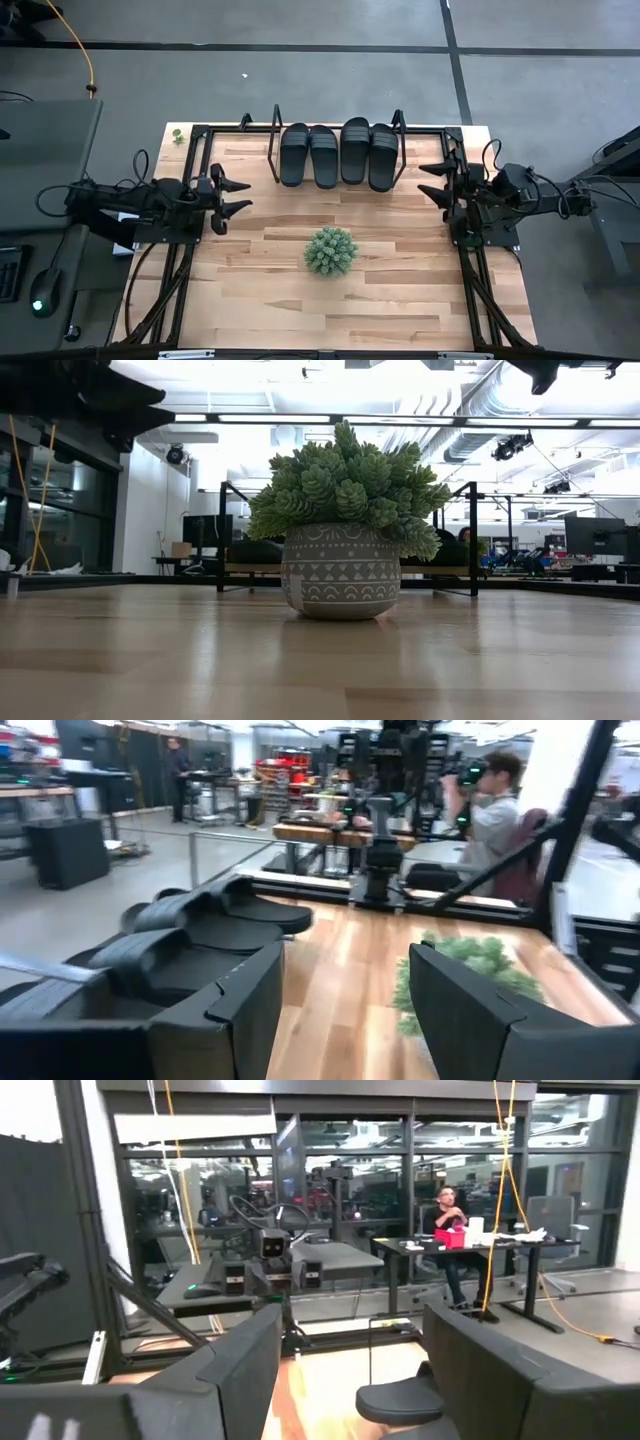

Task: Pick and place slides into the shelf
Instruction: Return to Home Position

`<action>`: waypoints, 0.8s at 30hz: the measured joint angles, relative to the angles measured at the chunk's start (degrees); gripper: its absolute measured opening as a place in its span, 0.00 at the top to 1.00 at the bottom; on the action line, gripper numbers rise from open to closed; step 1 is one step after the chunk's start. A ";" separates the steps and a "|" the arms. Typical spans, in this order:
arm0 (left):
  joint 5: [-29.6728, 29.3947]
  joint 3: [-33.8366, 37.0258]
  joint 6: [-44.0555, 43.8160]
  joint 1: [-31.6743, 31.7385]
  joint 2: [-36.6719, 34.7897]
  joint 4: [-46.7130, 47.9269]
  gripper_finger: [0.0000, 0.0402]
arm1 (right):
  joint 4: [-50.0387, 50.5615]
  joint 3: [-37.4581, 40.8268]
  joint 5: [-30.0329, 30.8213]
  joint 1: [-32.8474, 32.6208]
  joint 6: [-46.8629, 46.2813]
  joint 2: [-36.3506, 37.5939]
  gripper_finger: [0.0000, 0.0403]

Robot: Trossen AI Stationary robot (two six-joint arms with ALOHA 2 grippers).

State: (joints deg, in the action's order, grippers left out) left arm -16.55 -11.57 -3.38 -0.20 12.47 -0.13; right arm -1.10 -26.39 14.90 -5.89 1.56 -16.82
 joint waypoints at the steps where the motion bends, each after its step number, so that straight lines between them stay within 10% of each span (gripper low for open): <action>1: -0.81 0.00 0.02 0.27 0.00 0.04 0.51 | 0.01 0.00 0.13 0.04 0.01 0.00 0.42; 17: -5.95 0.00 -2.87 0.21 0.13 0.48 0.51 | 6.04 0.13 0.69 0.04 -1.13 -0.04 0.42; 24: -6.41 0.00 -2.58 0.21 0.13 0.71 0.51 | -13.02 8.98 -5.42 0.02 4.30 1.34 0.42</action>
State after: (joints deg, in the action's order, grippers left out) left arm -22.96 -11.57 -5.96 0.01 12.60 0.58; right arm -14.12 -17.42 9.48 -5.87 5.85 -15.48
